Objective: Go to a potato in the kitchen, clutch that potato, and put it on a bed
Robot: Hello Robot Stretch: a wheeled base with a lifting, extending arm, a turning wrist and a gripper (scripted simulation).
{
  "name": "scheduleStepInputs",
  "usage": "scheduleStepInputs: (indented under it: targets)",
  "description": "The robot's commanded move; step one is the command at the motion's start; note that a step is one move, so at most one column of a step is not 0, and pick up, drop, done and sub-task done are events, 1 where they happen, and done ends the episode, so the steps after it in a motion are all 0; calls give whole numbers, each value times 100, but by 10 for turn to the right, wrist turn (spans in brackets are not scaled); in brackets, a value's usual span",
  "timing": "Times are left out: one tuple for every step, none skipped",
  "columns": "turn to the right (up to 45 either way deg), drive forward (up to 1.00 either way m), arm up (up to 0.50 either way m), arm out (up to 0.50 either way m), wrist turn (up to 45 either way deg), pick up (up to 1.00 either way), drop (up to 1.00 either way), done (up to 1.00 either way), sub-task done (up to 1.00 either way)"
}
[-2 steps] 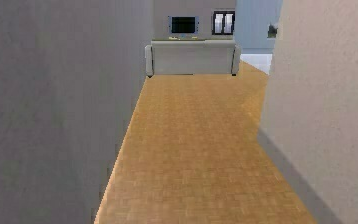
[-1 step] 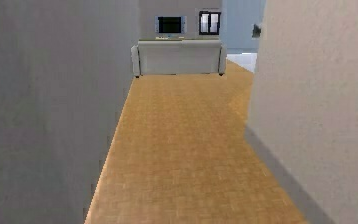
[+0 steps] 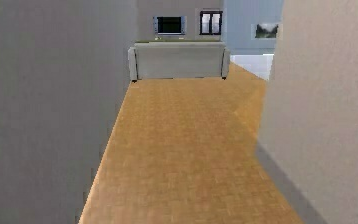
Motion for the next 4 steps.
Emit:
scheduleStepInputs:
  targets:
    - [120,0,0,0,0,0,0,0,0]
    - [30,0,0,0,0,0,0,0,0]
    - [-210,0,0,0,0,0,0,0,0]
    - [0,35,0,0,0,0,0,0,0]
